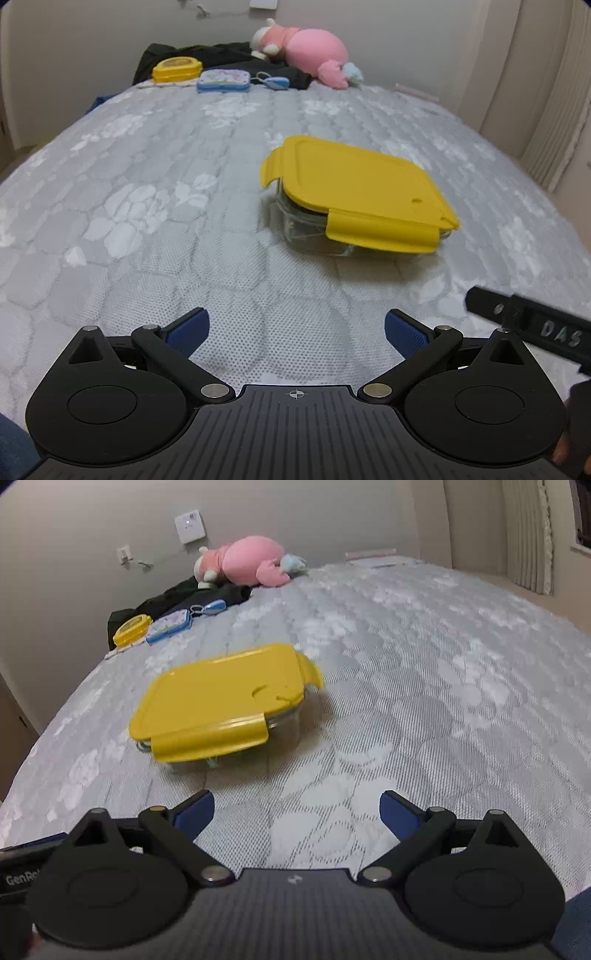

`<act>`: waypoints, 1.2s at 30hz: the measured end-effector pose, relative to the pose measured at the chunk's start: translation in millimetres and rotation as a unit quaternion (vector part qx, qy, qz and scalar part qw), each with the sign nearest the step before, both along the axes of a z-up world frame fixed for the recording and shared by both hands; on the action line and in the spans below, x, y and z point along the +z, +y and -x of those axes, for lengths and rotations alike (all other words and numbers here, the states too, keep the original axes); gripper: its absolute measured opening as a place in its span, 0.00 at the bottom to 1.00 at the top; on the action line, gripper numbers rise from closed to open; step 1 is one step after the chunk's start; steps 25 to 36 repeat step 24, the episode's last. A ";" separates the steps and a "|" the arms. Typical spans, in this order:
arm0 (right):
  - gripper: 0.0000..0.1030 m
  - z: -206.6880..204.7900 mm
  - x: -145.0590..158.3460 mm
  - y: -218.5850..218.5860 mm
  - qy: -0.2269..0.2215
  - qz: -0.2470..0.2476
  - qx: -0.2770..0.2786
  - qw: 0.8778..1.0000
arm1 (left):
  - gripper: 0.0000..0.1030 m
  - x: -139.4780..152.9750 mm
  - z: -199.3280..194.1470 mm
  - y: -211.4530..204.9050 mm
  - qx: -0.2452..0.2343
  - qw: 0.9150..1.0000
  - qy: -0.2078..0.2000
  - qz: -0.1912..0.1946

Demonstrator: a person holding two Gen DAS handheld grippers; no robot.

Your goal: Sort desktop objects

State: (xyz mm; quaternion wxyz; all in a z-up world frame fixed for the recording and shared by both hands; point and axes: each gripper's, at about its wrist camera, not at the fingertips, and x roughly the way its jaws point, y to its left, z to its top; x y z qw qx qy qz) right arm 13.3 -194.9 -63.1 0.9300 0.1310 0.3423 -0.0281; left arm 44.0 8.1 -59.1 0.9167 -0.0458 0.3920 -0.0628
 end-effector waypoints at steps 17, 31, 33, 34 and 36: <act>0.97 -50.1 9.2 -64.6 0.024 0.052 -0.004 0.998 | 1.00 12.0 -74.8 70.4 0.076 0.996 0.036 -0.007; 0.93 -163.4 -40.3 -152.1 -0.029 0.093 -0.053 0.994 | 1.00 -34.3 -235.1 104.7 0.111 0.984 -0.051 -0.128; 0.93 -163.4 -40.3 -152.1 -0.029 0.093 -0.053 0.994 | 1.00 -34.3 -235.1 104.7 0.111 0.984 -0.051 -0.128; 0.93 -163.4 -40.3 -152.1 -0.029 0.093 -0.053 0.994 | 1.00 -34.3 -235.1 104.7 0.111 0.984 -0.051 -0.128; 0.93 -163.4 -40.3 -152.1 -0.029 0.093 -0.053 0.994 | 1.00 -34.3 -235.1 104.7 0.111 0.984 -0.051 -0.128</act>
